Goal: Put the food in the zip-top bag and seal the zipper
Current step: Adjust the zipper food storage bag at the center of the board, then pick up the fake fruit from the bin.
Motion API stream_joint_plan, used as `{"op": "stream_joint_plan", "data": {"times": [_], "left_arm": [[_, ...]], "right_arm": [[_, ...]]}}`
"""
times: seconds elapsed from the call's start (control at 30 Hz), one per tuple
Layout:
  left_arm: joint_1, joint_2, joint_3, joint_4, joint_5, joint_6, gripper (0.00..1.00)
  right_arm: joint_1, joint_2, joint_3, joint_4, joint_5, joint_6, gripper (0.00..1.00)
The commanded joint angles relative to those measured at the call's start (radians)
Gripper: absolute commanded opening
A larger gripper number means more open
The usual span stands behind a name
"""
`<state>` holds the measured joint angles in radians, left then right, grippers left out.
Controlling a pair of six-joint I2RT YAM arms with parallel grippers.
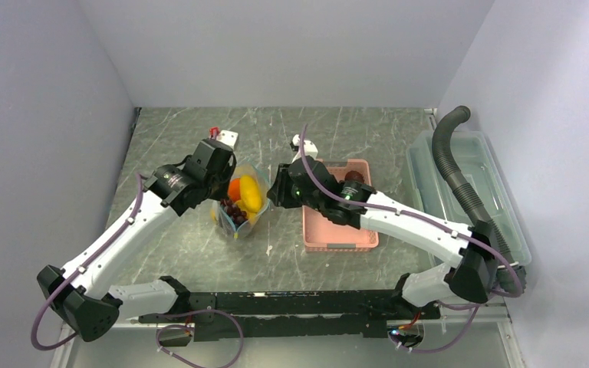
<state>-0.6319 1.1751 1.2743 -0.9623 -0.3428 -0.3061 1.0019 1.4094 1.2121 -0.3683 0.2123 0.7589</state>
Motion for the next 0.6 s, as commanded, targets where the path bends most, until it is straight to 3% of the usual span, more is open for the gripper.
{"op": "stream_joint_plan", "data": {"times": [0.0,0.27,0.57], "left_arm": [[-0.002,-0.045,-0.044,0.092,-0.011,0.021,0.00],[0.000,-0.067,-0.105,0.113,-0.023,0.021,0.00],[0.003,-0.116,-0.129,0.133,-0.025,0.025,0.00]], "right_arm": [[-0.004,-0.076,0.051,-0.010,0.066,-0.035,0.38],[-0.014,-0.165,0.073,-0.094,0.224,-0.104,0.59],[-0.112,-0.208,0.075,-0.191,0.306,-0.212,0.62]]}}
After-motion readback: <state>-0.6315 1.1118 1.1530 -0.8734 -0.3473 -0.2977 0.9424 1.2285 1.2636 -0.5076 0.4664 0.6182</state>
